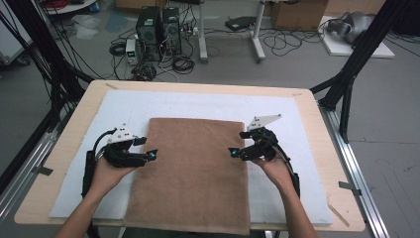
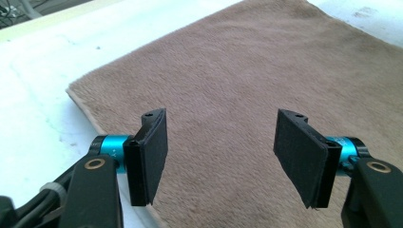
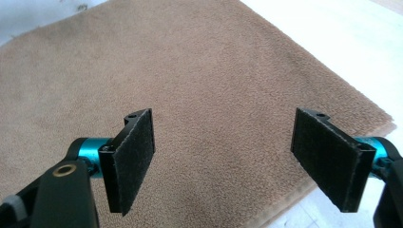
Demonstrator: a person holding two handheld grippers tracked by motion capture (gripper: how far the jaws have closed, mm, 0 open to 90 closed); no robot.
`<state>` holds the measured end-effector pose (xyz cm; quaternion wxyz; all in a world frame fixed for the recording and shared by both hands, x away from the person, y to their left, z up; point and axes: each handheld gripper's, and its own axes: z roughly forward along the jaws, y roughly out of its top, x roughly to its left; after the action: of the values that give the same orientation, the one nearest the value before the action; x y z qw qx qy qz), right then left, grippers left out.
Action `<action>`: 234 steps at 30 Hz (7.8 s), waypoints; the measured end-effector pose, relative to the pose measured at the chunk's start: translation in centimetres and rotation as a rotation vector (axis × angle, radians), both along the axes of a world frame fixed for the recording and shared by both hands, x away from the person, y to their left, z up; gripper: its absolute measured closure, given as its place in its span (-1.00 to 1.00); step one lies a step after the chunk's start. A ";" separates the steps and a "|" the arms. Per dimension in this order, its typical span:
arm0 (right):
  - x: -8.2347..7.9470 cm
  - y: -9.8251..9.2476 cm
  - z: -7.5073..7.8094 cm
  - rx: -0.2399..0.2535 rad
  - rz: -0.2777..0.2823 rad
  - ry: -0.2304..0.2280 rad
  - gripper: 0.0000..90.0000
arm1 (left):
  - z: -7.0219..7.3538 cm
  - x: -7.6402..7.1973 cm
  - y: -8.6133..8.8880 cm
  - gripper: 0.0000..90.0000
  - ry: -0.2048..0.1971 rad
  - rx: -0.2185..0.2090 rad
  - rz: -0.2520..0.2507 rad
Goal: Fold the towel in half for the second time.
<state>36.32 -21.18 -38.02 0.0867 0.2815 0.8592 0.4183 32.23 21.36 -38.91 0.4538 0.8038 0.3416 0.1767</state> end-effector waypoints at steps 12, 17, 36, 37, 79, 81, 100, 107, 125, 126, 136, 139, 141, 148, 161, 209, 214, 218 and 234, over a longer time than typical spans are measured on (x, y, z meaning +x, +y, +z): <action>1.9 -0.6 2.0 -0.009 -0.033 -0.028 -0.57 | 1.8 3.1 1.3 -0.18 -0.004 -0.016 0.080; 3.5 -0.6 1.3 -0.020 -0.067 -0.054 -0.57 | 1.7 5.3 1.4 -0.15 -0.014 -0.002 0.126; 8.4 -1.1 -4.9 -0.124 -0.207 0.027 -0.44 | -5.1 11.0 0.9 -0.17 0.138 0.052 0.261; 8.6 -1.1 -5.2 -0.128 -0.218 0.042 -0.43 | -5.2 11.1 0.8 -0.17 0.136 0.053 0.260; 8.4 -1.0 3.0 0.004 -0.131 -0.027 0.77 | 1.3 9.9 1.6 0.85 -0.032 -0.112 0.221; 7.8 -1.2 2.5 -0.006 -0.117 -0.002 0.76 | 1.1 9.0 1.6 0.85 -0.037 -0.106 0.202; -1.2 -2.3 -1.1 -0.010 0.046 0.072 0.71 | -2.6 -1.0 2.0 0.83 -0.033 0.027 0.036; -2.0 -3.0 -4.0 0.008 0.025 0.125 0.61 | -4.5 -2.7 2.4 0.76 0.010 0.030 0.031; -1.2 -3.4 0.5 0.007 -0.065 0.015 -0.11 | -1.3 -1.2 3.4 0.07 0.028 -0.002 0.072; -1.1 -3.2 0.5 0.009 -0.065 0.012 -0.11 | -1.0 -0.8 3.2 0.05 0.033 -0.005 0.069; 0.7 -0.3 -1.6 -0.054 -0.009 0.091 -0.26 | -1.7 1.6 1.9 -0.07 0.087 0.049 0.056; 0.8 0.2 -2.2 -0.067 0.016 0.123 -0.18 | -2.1 1.9 1.7 0.02 0.111 0.062 0.034; 0.8 0.3 -2.5 -0.064 0.038 0.147 0.00 | -2.1 1.8 1.5 0.17 0.108 0.075 0.015; 0.3 0.4 -2.3 -0.050 0.109 0.167 0.68 | -1.7 1.0 1.7 0.72 0.088 0.063 -0.024; -5.3 -0.5 0.9 0.019 0.287 0.074 0.74 | -0.5 -6.3 4.4 0.75 0.006 0.008 -0.128; 1.4 0.0 -4.4 -0.123 0.027 0.124 0.69 | -5.1 2.4 2.0 0.74 0.080 0.006 0.055; 1.5 -0.1 -2.6 -0.100 -0.023 0.052 0.71 | -3.7 2.9 2.3 0.78 0.037 -0.036 0.086; 2.7 -0.1 -0.7 -0.105 -0.071 0.005 0.70 | -1.7 4.4 1.6 0.78 -0.009 -0.036 0.113; 8.4 0.3 1.5 -0.098 -0.168 0.041 0.15 | -0.4 9.5 1.5 0.10 0.065 -0.022 0.190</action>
<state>44.67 -20.91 -36.57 0.1175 0.3567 0.8535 0.3612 41.75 22.85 -39.29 0.4326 0.7680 0.4327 0.1892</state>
